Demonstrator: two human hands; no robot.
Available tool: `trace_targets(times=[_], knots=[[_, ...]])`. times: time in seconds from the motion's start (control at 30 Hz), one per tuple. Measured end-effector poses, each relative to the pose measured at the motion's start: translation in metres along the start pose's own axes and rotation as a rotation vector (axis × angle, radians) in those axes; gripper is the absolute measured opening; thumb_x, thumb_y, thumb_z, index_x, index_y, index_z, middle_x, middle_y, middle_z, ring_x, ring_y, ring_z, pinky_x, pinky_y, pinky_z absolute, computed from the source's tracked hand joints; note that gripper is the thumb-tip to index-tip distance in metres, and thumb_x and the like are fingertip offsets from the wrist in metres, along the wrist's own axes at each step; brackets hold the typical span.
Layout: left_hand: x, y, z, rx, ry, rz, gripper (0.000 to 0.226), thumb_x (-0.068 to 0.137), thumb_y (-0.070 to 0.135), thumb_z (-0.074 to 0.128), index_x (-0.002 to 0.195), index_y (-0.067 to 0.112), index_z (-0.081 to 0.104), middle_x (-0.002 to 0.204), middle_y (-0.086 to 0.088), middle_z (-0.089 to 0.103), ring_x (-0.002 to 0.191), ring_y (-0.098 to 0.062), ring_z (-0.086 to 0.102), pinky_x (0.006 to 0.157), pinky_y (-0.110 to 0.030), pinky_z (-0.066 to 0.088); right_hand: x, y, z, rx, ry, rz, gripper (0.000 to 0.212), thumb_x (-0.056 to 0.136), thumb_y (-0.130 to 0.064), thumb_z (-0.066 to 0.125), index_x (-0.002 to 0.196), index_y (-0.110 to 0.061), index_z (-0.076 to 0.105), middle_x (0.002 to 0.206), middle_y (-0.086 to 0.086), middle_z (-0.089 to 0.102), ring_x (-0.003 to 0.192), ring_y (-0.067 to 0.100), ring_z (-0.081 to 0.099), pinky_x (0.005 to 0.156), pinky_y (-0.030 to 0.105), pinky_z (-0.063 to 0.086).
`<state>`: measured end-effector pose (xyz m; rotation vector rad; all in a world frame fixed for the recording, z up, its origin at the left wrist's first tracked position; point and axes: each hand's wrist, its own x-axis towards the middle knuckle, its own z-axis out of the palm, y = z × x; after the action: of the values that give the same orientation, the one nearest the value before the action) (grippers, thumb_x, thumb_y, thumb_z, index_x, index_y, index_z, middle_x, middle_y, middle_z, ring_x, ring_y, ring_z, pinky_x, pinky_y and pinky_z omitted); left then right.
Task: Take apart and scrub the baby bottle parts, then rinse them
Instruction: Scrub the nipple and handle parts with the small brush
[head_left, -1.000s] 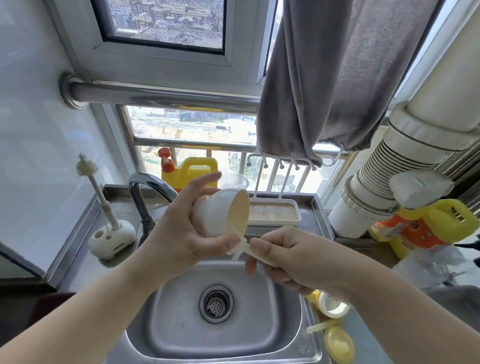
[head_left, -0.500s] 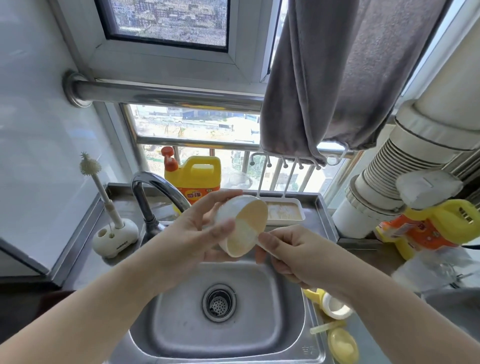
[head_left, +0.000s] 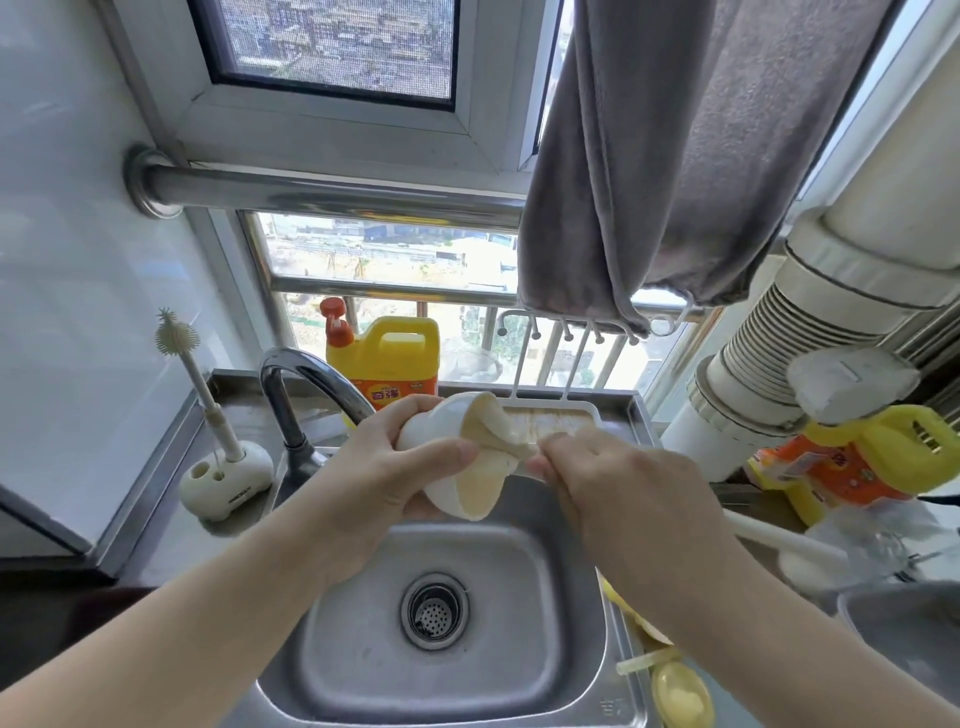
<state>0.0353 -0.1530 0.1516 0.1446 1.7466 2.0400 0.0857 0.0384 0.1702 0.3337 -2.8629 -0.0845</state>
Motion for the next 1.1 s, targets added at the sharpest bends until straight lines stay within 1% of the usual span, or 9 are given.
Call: trace_targets(times=[0.07,0.17,0.37,0.53,0.63,0.7,0.93,1.0,1.1], knots=[[0.0,-0.003,0.002,0.003,-0.008,0.03,0.072,0.041,0.032,0.08,0.109,0.014,0.063,0.095,-0.014,0.065,0.079,-0.025,0.069,0.063,-0.033,0.057,0.001,-0.007,0.007,0.095,-0.025,0.038,0.032,0.096,-0.036,0.034,0.078,-0.022,0.056,0.063,-0.003,0.059,0.051,0.02,0.058,0.044,0.023,0.031],[-0.001,-0.006,0.001,0.077,0.005,0.103,0.067,0.04,0.031,0.081,0.104,0.016,0.065,0.088,-0.008,0.067,0.077,-0.025,0.068,0.064,-0.033,0.057,0.003,-0.009,0.009,0.667,-0.366,0.131,0.032,0.098,-0.042,0.036,0.084,-0.022,0.058,0.072,-0.004,0.062,0.067,0.017,0.058,0.062,0.032,0.046],[0.001,-0.005,0.001,0.1,0.015,0.267,0.069,0.044,0.027,0.081,0.109,0.014,0.061,0.089,-0.008,0.065,0.074,-0.024,0.065,0.064,-0.033,0.056,0.005,-0.015,-0.002,1.594,-0.691,0.417,0.041,0.098,-0.039,0.036,0.071,-0.016,0.057,0.048,-0.006,0.031,0.038,0.007,0.022,0.035,0.014,0.019],[0.002,-0.007,0.004,0.113,-0.008,0.239,0.067,0.042,0.028,0.081,0.106,0.016,0.064,0.086,0.001,0.066,0.073,-0.015,0.066,0.061,-0.026,0.054,0.008,-0.004,-0.004,0.679,-0.393,0.127,0.038,0.097,-0.045,0.037,0.076,-0.021,0.059,0.057,-0.005,0.049,0.054,0.012,0.046,0.055,0.029,0.035],[0.005,-0.004,0.003,0.129,-0.024,0.217,0.069,0.041,0.028,0.081,0.106,0.015,0.064,0.088,-0.002,0.063,0.071,-0.012,0.064,0.061,-0.022,0.053,0.004,0.003,0.003,0.061,-0.069,0.051,0.041,0.096,-0.046,0.032,0.072,-0.022,0.055,0.059,-0.006,0.053,0.052,0.017,0.054,0.045,0.027,0.03],[0.006,-0.002,0.002,0.14,-0.022,0.217,0.071,0.041,0.028,0.081,0.108,0.014,0.063,0.091,-0.005,0.062,0.072,-0.012,0.064,0.062,-0.022,0.053,0.004,-0.001,0.004,0.071,-0.019,0.085,0.04,0.096,-0.045,0.032,0.073,-0.021,0.055,0.059,-0.006,0.054,0.051,0.018,0.055,0.044,0.026,0.029],[0.003,-0.008,-0.004,0.154,-0.009,0.236,0.072,0.043,0.03,0.082,0.11,0.016,0.062,0.099,-0.008,0.059,0.075,-0.014,0.066,0.061,-0.024,0.054,-0.001,-0.001,-0.002,1.257,-0.679,0.34,0.037,0.098,-0.038,0.04,0.077,-0.017,0.061,0.041,-0.012,0.036,0.039,0.006,0.028,0.04,0.017,0.024],[0.003,-0.01,-0.004,0.172,0.0,0.223,0.071,0.041,0.031,0.082,0.109,0.018,0.063,0.099,-0.007,0.06,0.076,-0.015,0.067,0.062,-0.025,0.055,0.0,0.002,0.002,0.987,-0.574,0.257,0.037,0.097,-0.041,0.04,0.08,-0.018,0.063,0.042,-0.012,0.039,0.04,0.004,0.032,0.044,0.018,0.025],[0.004,-0.009,-0.004,0.132,0.002,0.188,0.07,0.04,0.031,0.081,0.107,0.018,0.064,0.096,-0.006,0.063,0.074,-0.014,0.067,0.062,-0.023,0.054,0.004,0.008,0.007,0.216,-0.117,0.076,0.038,0.098,-0.044,0.035,0.084,-0.021,0.063,0.06,-0.011,0.051,0.053,0.006,0.048,0.048,0.022,0.033]])
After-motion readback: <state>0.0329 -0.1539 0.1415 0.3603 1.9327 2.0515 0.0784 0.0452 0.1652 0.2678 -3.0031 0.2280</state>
